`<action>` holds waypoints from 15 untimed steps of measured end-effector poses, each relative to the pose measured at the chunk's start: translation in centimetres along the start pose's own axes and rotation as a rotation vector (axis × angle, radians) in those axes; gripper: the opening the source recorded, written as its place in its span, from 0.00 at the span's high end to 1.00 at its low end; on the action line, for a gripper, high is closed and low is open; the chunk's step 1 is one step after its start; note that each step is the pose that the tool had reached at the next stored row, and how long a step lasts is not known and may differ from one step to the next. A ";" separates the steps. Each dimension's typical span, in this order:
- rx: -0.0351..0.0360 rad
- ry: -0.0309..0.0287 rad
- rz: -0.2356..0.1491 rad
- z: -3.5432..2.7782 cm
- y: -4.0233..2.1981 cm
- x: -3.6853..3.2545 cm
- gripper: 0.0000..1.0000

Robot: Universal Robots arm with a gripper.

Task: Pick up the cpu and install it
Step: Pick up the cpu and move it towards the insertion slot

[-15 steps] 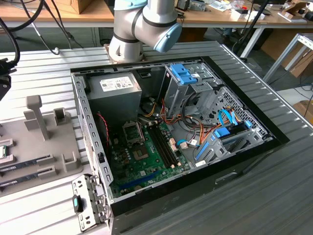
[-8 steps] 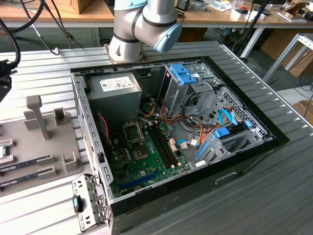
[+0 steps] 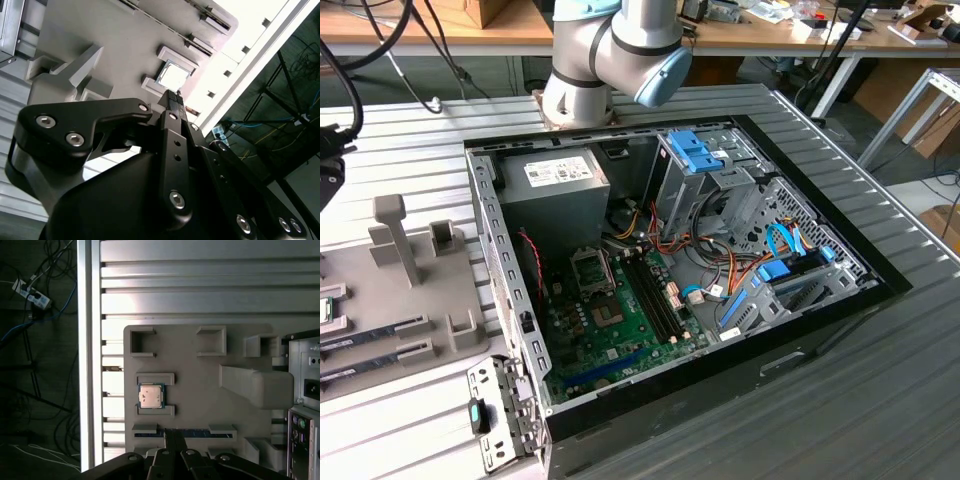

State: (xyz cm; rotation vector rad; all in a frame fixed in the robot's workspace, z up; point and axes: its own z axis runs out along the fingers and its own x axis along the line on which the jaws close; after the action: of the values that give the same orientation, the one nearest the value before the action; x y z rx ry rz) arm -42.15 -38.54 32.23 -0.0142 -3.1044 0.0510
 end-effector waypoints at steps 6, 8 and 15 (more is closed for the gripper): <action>0.0000 0.0000 0.000 0.18 0.01 -0.04 0.89; 0.0000 0.0000 0.000 0.23 0.01 -0.06 0.89; 0.0000 0.0000 0.000 0.46 0.02 -0.13 0.89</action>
State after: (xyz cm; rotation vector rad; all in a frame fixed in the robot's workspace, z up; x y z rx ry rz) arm -42.03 -38.54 31.77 -0.0142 -3.1044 0.0510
